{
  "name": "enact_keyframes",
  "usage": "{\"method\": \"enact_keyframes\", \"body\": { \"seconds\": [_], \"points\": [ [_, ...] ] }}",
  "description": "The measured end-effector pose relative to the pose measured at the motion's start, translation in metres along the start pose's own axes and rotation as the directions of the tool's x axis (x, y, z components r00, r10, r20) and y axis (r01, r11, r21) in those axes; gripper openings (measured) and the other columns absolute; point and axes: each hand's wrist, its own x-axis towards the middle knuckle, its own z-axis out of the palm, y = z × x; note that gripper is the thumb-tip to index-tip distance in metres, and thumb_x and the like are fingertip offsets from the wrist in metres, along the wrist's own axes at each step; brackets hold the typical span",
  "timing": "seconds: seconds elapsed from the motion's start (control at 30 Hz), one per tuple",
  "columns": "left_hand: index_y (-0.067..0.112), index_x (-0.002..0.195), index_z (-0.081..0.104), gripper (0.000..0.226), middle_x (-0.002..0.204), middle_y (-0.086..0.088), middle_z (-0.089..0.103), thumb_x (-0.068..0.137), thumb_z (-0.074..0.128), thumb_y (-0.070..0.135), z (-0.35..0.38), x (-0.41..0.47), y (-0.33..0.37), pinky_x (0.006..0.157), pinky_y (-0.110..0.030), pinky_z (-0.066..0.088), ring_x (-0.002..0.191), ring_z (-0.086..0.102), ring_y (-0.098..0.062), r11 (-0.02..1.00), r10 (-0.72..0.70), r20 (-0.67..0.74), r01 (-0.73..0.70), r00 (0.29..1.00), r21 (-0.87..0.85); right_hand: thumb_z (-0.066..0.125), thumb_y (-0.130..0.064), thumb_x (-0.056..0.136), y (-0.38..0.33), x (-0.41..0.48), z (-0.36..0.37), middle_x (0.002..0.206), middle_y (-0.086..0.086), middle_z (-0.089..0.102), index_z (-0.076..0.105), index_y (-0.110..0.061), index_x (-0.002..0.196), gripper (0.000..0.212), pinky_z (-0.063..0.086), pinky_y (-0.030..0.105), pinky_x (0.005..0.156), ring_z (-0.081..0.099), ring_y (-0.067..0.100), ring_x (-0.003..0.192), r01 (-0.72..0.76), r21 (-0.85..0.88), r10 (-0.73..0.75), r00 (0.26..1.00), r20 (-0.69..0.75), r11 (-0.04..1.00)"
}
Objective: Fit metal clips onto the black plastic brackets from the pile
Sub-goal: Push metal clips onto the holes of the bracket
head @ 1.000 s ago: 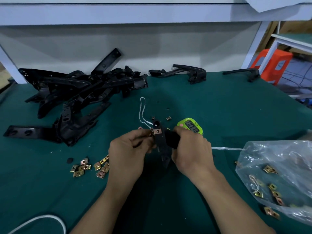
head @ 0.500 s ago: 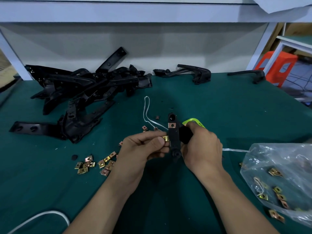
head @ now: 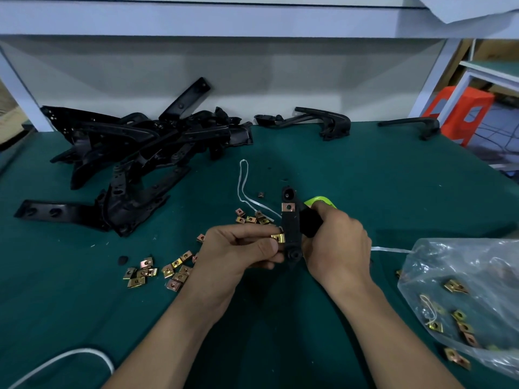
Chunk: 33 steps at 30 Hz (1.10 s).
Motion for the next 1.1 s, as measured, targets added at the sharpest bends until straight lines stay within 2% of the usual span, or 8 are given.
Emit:
{"method": "enact_keyframes", "body": {
  "seconds": [0.13, 0.27, 0.5, 0.67, 0.77, 0.9, 1.0, 1.1],
  "points": [
    [0.012, 0.088, 0.082, 0.025, 0.080, -0.015, 0.076, 0.068, 0.082, 0.027, 0.001, -0.001, 0.002, 0.060, -0.024, 0.057, 0.067, 0.073, -0.021, 1.000, 0.009, -0.027, -0.009, 1.000, 0.003, 0.070, -0.015, 0.074, 0.001, 0.002, 0.000, 0.066, -0.005, 0.055, 0.054, -0.030, 0.090, 0.028, 0.036, 0.034, 0.061, 0.044, 0.032, 0.065, -0.028, 0.023, 0.029, 0.999, -0.018, 0.999],
    [0.013, 0.074, 0.079, 0.023, 0.073, -0.015, 0.074, 0.078, 0.075, 0.035, 0.004, -0.001, 0.001, 0.056, -0.025, 0.054, 0.061, 0.071, -0.023, 0.995, 0.016, -0.027, -0.013, 0.999, 0.101, 0.070, -0.014, 0.074, -0.001, 0.001, -0.001, 0.062, -0.008, 0.047, 0.047, -0.035, 0.085, 0.033, 0.036, 0.034, 0.061, 0.044, 0.030, 0.063, -0.011, 0.004, 0.011, 1.000, -0.002, 1.000],
    [0.015, 0.070, 0.078, 0.024, 0.069, -0.015, 0.073, 0.079, 0.074, 0.037, 0.005, -0.002, 0.001, 0.053, -0.024, 0.053, 0.058, 0.070, -0.024, 0.987, 0.045, -0.041, -0.038, 0.998, 0.155, 0.062, -0.004, 0.068, -0.004, 0.000, -0.004, 0.057, -0.007, 0.043, 0.048, -0.029, 0.085, 0.032, 0.033, 0.033, 0.059, 0.042, 0.030, 0.058, -0.015, -0.068, 0.016, 1.000, 0.007, 0.998],
    [0.013, 0.068, 0.077, 0.030, 0.069, -0.016, 0.073, 0.077, 0.075, 0.041, 0.007, -0.002, -0.001, 0.053, -0.024, 0.053, 0.057, 0.070, -0.024, 0.986, 0.081, -0.102, -0.064, 0.992, 0.155, 0.062, -0.002, 0.069, -0.008, -0.001, -0.007, 0.055, -0.006, 0.041, 0.045, -0.027, 0.084, 0.033, 0.029, 0.033, 0.055, 0.029, 0.014, 0.046, -0.015, -0.136, 0.020, 0.999, 0.039, 0.991],
    [0.013, 0.069, 0.078, 0.027, 0.068, -0.015, 0.073, 0.080, 0.074, 0.038, 0.011, -0.003, -0.004, 0.053, -0.024, 0.052, 0.056, 0.070, -0.024, 0.988, 0.091, -0.171, -0.067, 0.981, 0.143, 0.060, -0.001, 0.070, -0.010, -0.002, -0.008, 0.055, -0.006, 0.038, 0.047, -0.027, 0.087, 0.034, 0.028, 0.033, 0.055, 0.025, 0.011, 0.046, -0.018, -0.156, 0.023, 0.999, 0.030, 0.988],
    [0.016, 0.067, 0.079, 0.025, 0.068, -0.011, 0.074, 0.090, 0.072, 0.023, 0.022, -0.006, -0.015, 0.052, -0.021, 0.051, 0.055, 0.069, -0.017, 0.990, 0.107, -0.342, -0.070, 0.934, 0.120, 0.056, 0.002, 0.071, -0.014, -0.004, -0.008, 0.054, -0.006, 0.036, 0.044, -0.027, 0.084, 0.034, 0.027, 0.033, 0.053, 0.024, 0.012, 0.046, -0.016, -0.156, 0.019, 1.000, 0.018, 0.988],
    [0.022, 0.065, 0.078, 0.029, 0.060, -0.002, 0.071, 0.093, 0.071, 0.025, 0.028, -0.012, -0.019, 0.053, -0.018, 0.050, 0.053, 0.065, -0.009, 0.967, 0.198, -0.382, -0.116, 0.902, 0.228, 0.056, 0.001, 0.068, -0.016, -0.006, -0.006, 0.053, -0.007, 0.033, 0.043, -0.026, 0.083, 0.034, 0.026, 0.032, 0.054, 0.024, 0.016, 0.045, 0.008, -0.181, -0.004, 1.000, 0.024, 0.983],
    [0.032, 0.067, 0.077, 0.028, 0.057, 0.005, 0.070, 0.094, 0.069, 0.030, 0.032, -0.018, -0.018, 0.053, -0.015, 0.049, 0.052, 0.065, -0.005, 0.919, 0.285, -0.390, -0.133, 0.876, 0.372, 0.056, 0.002, 0.065, -0.015, -0.007, -0.004, 0.053, -0.008, 0.032, 0.043, -0.026, 0.084, 0.037, 0.028, 0.031, 0.055, 0.034, 0.025, 0.051, 0.029, -0.207, -0.021, 0.999, 0.039, 0.978]
  ]
}}
